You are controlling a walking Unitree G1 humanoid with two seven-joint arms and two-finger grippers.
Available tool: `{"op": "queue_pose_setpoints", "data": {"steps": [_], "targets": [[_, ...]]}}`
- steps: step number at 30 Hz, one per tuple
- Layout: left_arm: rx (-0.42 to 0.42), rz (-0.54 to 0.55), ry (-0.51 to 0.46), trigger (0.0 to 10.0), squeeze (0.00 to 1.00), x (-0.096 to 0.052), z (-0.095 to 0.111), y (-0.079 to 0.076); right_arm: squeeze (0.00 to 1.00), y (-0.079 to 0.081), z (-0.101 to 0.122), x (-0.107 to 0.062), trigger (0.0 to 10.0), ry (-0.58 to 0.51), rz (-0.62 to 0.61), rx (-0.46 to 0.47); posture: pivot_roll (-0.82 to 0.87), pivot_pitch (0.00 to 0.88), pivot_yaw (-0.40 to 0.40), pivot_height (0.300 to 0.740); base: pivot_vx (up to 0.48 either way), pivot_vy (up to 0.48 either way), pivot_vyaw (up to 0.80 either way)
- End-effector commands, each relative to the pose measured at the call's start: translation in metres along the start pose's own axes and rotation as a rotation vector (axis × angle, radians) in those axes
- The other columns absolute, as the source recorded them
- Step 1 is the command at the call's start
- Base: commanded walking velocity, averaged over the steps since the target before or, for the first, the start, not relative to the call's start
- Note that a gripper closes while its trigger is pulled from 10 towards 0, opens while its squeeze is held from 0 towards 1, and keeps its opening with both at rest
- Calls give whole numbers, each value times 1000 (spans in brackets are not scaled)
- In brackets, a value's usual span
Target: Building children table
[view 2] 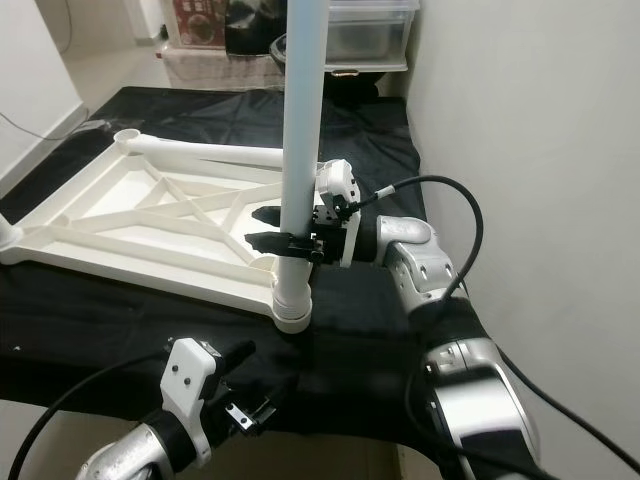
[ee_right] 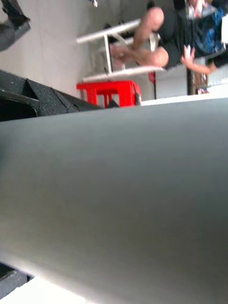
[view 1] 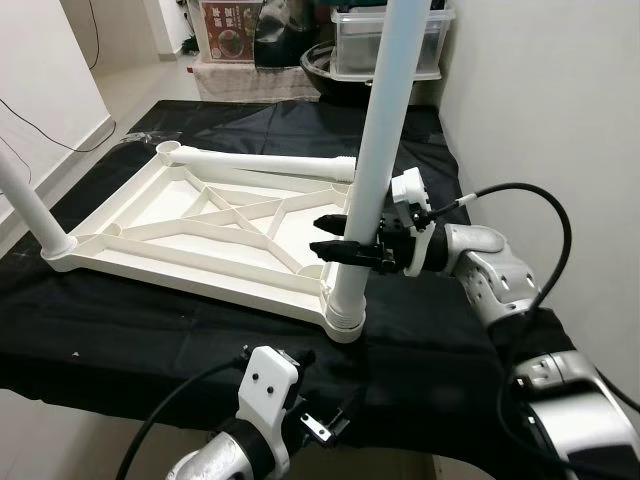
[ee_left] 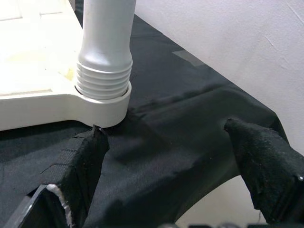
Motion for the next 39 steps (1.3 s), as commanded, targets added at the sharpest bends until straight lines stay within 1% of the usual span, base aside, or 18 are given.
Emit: {"op": "queue_pose_setpoints", "data": {"steps": [1, 5, 7, 10, 11, 12, 15, 16, 18, 19, 21, 22, 24, 25, 29, 32, 34, 39], "targets": [[1, 6, 14, 10000, 0, 1, -4, 1, 0, 4, -16, 2, 10000, 61, -25, 32, 83, 142, -28, 740, 0, 0, 0], [3, 6, 12, 10000, 0, 2, -4, 2, 0, 2, -19, 2, 10000, 86, -101, 19, 79, 141, -24, 740, 0, 0, 0], [5, 7, 9, 10000, 0, 3, -4, 3, 0, -6, -26, 6, 10000, 145, -268, 29, 75, 138, -24, 740, 0, 0, 0], [6, 7, 8, 10000, 0, 3, -4, 4, 0, -10, -29, 7, 10000, 171, -331, 32, 75, 138, -24, 740, 0, 0, 0], [7, 8, 7, 10000, 0, 4, -4, 5, 0, -18, -32, 7, 10000, 195, -457, 46, 71, 136, -24, 740, 0, 0, 0], [7, 8, 7, 10000, 0, 4, -4, 5, 0, -18, -32, 7, 10000, 195, -457, 46, 71, 136, -24, 740, 0, 0, 0], [10, 8, 4, 10000, 0, 5, -4, 5, 0, -33, -34, 2, 10000, 209, -761, 79, 72, 133, -26, 740, 0, 0, 0], [10, 8, 4, 10000, 0, 5, -4, 5, 0, -33, -34, 2, 10000, 209, -761, 79, 72, 133, -26, 740, 0, 0, 0], [12, 10, 2, 10000, 0, 5, -3, 5, 0, -36, -35, -2, 10000, 180, -903, 116, 70, 134, -27, 740, 0, 0, 0], [12, 11, 1, 10000, 0, 5, -3, 5, 0, -36, -35, -4, 10000, 170, -957, 135, 70, 135, -27, 740, 0, 0, 0], [12, 11, 1, 10000, 0, 5, -3, 5, 0, -36, -35, -4, 10000, 170, -957, 135, 70, 135, -27, 740, 0, 0, 0], [13, 12, 1, 10000, 0, 6, -3, 5, 0, -36, -36, -7, 10000, 152, -1045, 154, 68, 134, -27, 740, 0, 0, 0], [12, 13, 0, 10000, 0, 6, -4, 5, 0, -33, -38, -16, 10000, 140, -1251, 125, 69, 135, -26, 740, 0, 0, 0], [12, 13, 0, 10000, 0, 6, -4, 5, 0, -33, -38, -16, 10000, 140, -1251, 125, 69, 135, -26, 740, 0, 0, 0], [12, 12, -1, 10000, 0, 6, -4, 6, 0, -23, -37, -16, 10000, 147, -1457, 46, 68, 136, -24, 740, 0, 0, 0], [13, 11, -1, 10000, 0, 7, -4, 6, 0, -19, -37, -14, 10000, 129, -1509, 37, 68, 137, -23, 740, 0, 0, 0], [14, 11, -3, 10000, 0, 7, -3, 6, 0, -9, -39, -9, 10000, 135, -1624, 17, 68, 136, -26, 740, 0, 0, 0], [13, 11, -4, 10000, 0, 7, -4, 7, 0, -2, -43, -5, 10000, 157, -1699, 19, 67, 135, -24, 740, 0, 0, 0]]}}
Point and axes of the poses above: a point about 5 cm out from each wrist's last joint towards the gripper, its own x axis pointing out of the wrist towards the gripper, its own z axis along the axis of the wrist's last joint, y = z × x, the point moved 1 cm from there along x, pointing out of the wrist towards the gripper, and after that the axes turned 2 degrees about x, right-handed, at the moved point
